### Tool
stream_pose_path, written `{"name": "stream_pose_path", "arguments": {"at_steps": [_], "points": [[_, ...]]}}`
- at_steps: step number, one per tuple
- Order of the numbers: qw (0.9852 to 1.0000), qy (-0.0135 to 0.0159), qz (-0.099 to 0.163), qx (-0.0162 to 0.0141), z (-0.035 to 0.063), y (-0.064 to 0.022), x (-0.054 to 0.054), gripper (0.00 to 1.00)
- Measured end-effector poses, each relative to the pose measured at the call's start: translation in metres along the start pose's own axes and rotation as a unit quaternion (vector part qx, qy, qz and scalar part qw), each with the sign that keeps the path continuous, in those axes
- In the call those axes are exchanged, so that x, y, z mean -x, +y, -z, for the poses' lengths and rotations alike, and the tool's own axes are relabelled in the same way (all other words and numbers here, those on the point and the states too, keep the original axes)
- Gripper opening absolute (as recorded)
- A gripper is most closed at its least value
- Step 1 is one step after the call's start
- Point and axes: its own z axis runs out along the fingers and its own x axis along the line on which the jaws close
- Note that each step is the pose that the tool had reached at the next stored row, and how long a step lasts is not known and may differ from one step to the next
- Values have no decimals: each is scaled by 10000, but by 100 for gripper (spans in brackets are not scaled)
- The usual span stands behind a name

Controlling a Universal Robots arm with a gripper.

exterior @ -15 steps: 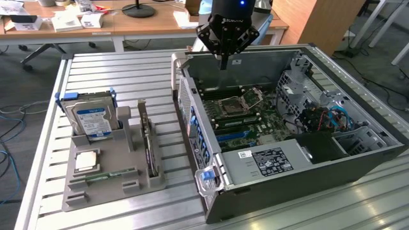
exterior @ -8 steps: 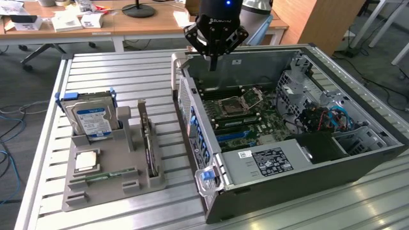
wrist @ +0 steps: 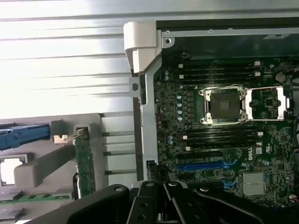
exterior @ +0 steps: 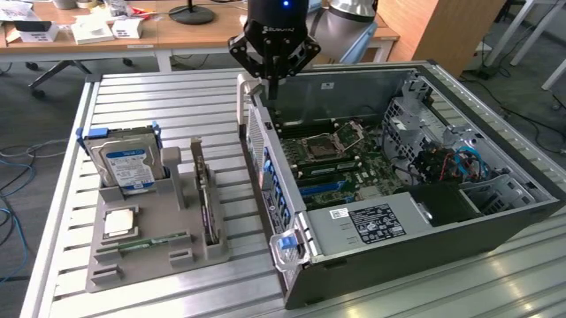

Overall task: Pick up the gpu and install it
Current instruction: 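Reach for the gpu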

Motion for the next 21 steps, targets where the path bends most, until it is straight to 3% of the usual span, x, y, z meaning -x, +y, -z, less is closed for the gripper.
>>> {"name": "stream_pose_path", "arguments": {"at_steps": [21], "points": [[10000,-2,-40,-1,3,-26,-929,11]]}}
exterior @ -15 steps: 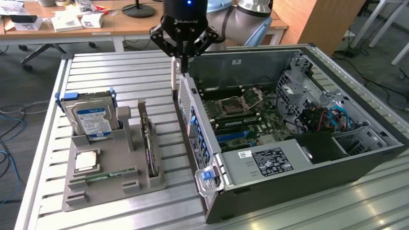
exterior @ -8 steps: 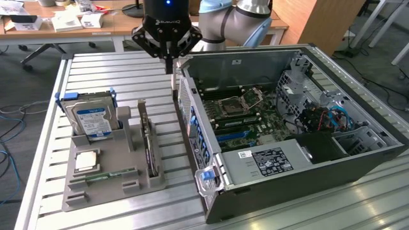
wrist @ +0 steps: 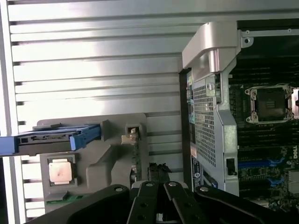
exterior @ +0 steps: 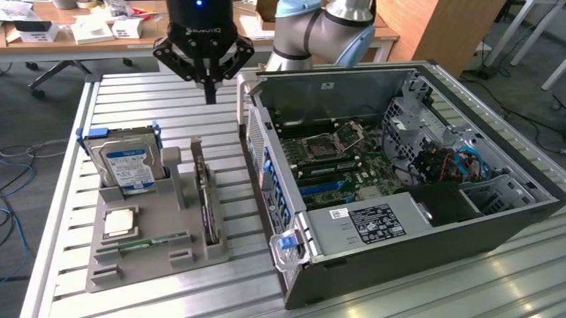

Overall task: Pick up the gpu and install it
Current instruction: 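Reach for the gpu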

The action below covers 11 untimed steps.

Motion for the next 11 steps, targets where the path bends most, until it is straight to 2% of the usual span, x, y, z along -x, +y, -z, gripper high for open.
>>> {"name": "stream_pose_path", "arguments": {"at_steps": [4,11], "points": [[10000,0,-5,0,1,-7,-113,11],[10000,0,-5,0,2,-24,-122,11]]}}
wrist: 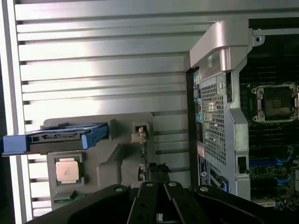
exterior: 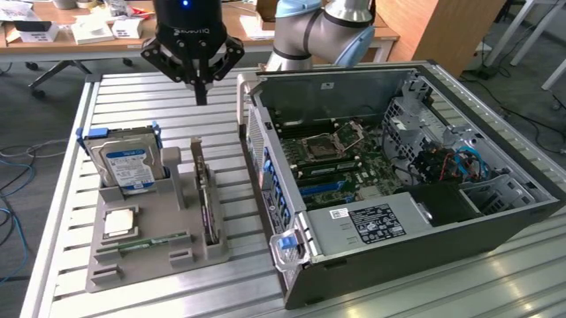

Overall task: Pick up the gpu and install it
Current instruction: 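Reach for the gpu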

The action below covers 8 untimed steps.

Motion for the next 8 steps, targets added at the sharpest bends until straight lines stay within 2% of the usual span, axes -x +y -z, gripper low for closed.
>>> {"name": "stream_pose_path", "arguments": {"at_steps": [8], "points": [[10000,0,0,-1,10,-207,1,11]]}}
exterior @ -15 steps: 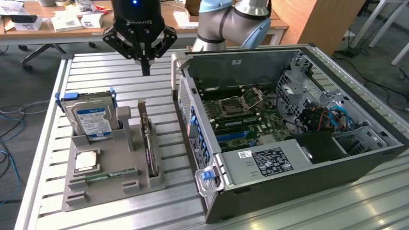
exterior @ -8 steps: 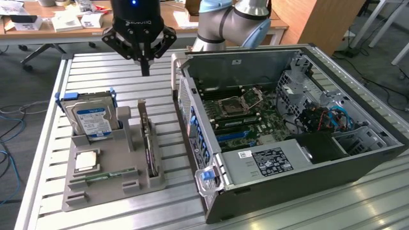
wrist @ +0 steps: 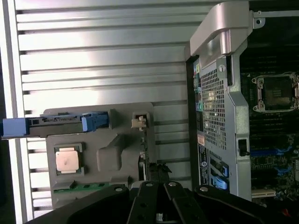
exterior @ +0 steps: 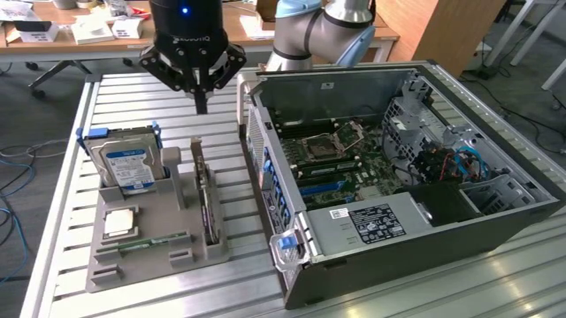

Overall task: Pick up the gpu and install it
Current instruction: 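Reach for the gpu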

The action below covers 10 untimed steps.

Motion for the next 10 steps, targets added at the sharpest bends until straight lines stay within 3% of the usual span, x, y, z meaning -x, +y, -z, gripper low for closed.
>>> {"name": "stream_pose_path", "arguments": {"at_steps": [10], "points": [[10000,0,1,0,13,-301,-12,11]]}}
